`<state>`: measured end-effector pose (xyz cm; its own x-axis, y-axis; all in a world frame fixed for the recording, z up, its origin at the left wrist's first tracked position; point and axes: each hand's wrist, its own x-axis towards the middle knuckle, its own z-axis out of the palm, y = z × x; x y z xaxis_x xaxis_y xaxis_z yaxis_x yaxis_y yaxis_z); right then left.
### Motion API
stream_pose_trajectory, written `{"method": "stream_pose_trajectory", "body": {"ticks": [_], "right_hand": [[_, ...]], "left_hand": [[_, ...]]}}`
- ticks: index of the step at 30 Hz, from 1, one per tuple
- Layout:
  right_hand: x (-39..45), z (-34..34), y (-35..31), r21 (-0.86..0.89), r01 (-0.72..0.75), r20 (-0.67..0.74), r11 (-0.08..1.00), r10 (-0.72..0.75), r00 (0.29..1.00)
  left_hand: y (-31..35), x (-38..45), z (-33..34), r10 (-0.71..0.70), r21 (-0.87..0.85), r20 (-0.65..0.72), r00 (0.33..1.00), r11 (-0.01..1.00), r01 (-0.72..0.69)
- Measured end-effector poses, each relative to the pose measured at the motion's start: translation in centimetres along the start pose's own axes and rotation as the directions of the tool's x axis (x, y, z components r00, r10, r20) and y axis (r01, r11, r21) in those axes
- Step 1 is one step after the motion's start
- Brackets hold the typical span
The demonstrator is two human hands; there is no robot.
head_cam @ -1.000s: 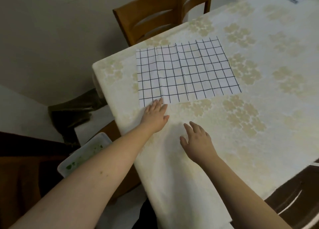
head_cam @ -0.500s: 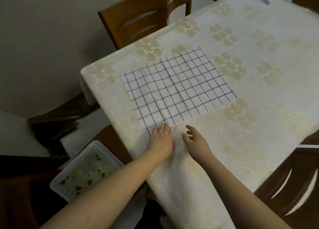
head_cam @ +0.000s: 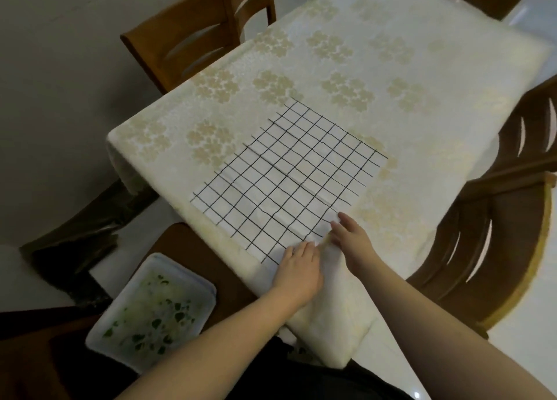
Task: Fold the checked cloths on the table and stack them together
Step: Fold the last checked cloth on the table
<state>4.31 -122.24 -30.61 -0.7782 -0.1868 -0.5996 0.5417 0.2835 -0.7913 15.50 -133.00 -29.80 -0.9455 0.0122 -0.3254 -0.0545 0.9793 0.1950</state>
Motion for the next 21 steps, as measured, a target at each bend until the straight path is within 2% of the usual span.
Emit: {"method": "stream_pose_trajectory", "body": {"ticks": [5, 10, 14, 21], "right_hand": [[-0.3, -5.1, 0.5, 0.049, 0.000, -0.083, 0.999, 0.004, 0.997], [0.5, -10.9, 0.7, -0.046, 0.009, -0.113, 0.999, -0.015, 0.993], [1.6, -13.6, 1.1, -0.110, -0.005, -0.156, 0.994, -0.012, 0.988], [2.0, -13.8, 1.2, -0.097, 0.033, -0.168, 0.995, -0.049, 0.985]], "left_hand": [[2.9, 0.3, -0.3, 0.207, -0.109, 0.036, 0.978, 0.973, -0.202], [2.9, 1.8, -0.7, 0.286, -0.192, 0.028, 0.958, 0.942, -0.275], [0.3, 2.8, -1.0, 0.192, -0.242, 0.017, 0.981, 0.953, -0.182], [-7.0, 6.4, -2.6, -0.095, -0.225, -0.066, 0.993, 0.971, 0.078]]}}
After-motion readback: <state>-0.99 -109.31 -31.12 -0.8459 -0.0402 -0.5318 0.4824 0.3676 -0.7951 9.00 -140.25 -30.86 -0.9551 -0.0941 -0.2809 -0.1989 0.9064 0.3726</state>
